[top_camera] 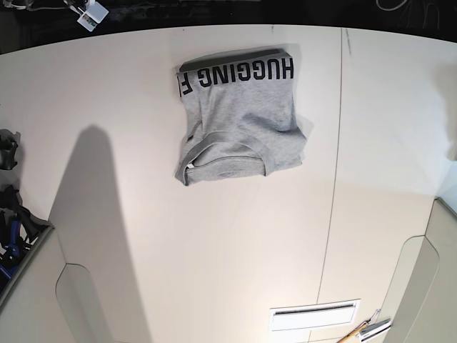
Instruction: Fold the T-shirt properly
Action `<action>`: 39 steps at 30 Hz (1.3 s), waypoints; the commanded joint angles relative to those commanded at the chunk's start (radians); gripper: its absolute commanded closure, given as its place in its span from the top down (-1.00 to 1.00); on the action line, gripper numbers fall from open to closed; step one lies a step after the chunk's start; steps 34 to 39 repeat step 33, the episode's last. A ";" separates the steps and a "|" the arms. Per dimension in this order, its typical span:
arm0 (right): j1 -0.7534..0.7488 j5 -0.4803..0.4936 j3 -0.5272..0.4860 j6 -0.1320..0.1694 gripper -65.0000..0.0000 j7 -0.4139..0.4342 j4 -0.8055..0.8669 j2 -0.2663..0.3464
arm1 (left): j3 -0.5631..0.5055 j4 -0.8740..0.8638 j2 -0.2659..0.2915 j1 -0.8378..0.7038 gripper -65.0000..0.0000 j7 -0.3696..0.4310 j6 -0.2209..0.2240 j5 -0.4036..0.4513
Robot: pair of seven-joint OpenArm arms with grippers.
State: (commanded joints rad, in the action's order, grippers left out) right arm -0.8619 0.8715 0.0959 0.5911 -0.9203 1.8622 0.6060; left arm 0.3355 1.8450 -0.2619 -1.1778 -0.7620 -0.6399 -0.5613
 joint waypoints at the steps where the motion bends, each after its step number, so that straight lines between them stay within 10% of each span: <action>1: 0.000 0.000 -0.033 0.000 -1.00 0.004 -0.027 0.014 | -0.035 -0.040 0.001 0.014 -1.00 0.020 0.000 0.055; 8: 0.042 -0.074 -0.285 0.000 -1.00 0.274 -0.326 0.042 | -0.250 -0.389 0.000 0.145 -1.00 0.254 0.001 0.201; 21: 0.381 -0.522 -0.619 -0.002 -1.00 0.285 -0.621 0.005 | -0.435 -0.982 -0.001 0.552 -1.00 0.418 0.002 0.196; 25: 0.460 -0.626 -0.639 -0.040 -1.00 0.285 -0.677 -0.020 | -0.507 -0.995 0.002 0.618 -1.00 0.466 0.149 0.196; 29: 0.548 -0.686 -0.639 -0.153 -1.00 0.285 -0.802 -0.068 | -0.564 -0.995 0.002 0.661 -1.00 0.451 0.290 0.196; 39: 0.638 -0.696 -0.640 -0.176 -1.00 0.293 -0.951 -0.129 | -0.570 -1.002 0.024 0.678 -1.00 0.450 0.319 0.197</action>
